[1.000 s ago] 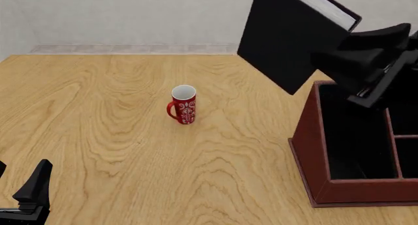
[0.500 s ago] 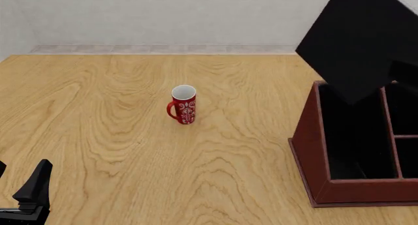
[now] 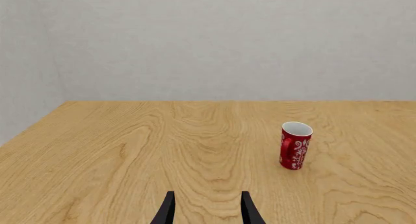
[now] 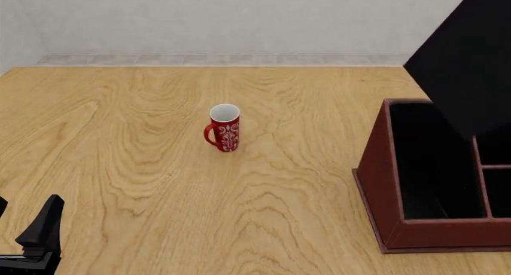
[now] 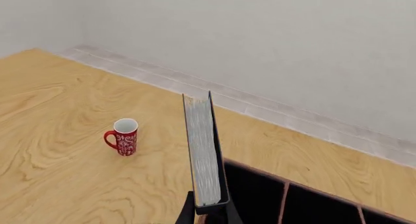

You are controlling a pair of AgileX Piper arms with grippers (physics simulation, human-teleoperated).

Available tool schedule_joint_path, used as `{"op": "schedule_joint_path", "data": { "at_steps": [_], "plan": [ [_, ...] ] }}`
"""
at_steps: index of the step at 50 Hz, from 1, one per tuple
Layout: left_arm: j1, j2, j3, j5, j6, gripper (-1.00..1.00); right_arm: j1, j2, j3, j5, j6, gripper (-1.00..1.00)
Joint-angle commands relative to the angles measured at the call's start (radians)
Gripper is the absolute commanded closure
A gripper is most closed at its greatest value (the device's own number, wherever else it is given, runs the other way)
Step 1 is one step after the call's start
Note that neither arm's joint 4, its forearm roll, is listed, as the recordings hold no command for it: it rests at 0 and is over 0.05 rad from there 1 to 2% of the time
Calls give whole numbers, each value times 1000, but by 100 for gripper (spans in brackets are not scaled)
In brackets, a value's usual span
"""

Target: Pick up the book and place it in the left compartment of the caddy.

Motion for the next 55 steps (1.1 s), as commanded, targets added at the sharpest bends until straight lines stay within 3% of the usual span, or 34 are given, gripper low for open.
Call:
{"op": "schedule_joint_path", "data": {
  "at_steps": [1,22,55],
  "plan": [
    [-4,1,0,-3,1,-100,-63,-56,41,-4,43,100],
    [-4,1,0,-3,1,-100,-179,-129,132,-4,45,100],
    [-4,1,0,-4,1,-100,-259,-152,237,-52,62,100]
  ]
}}
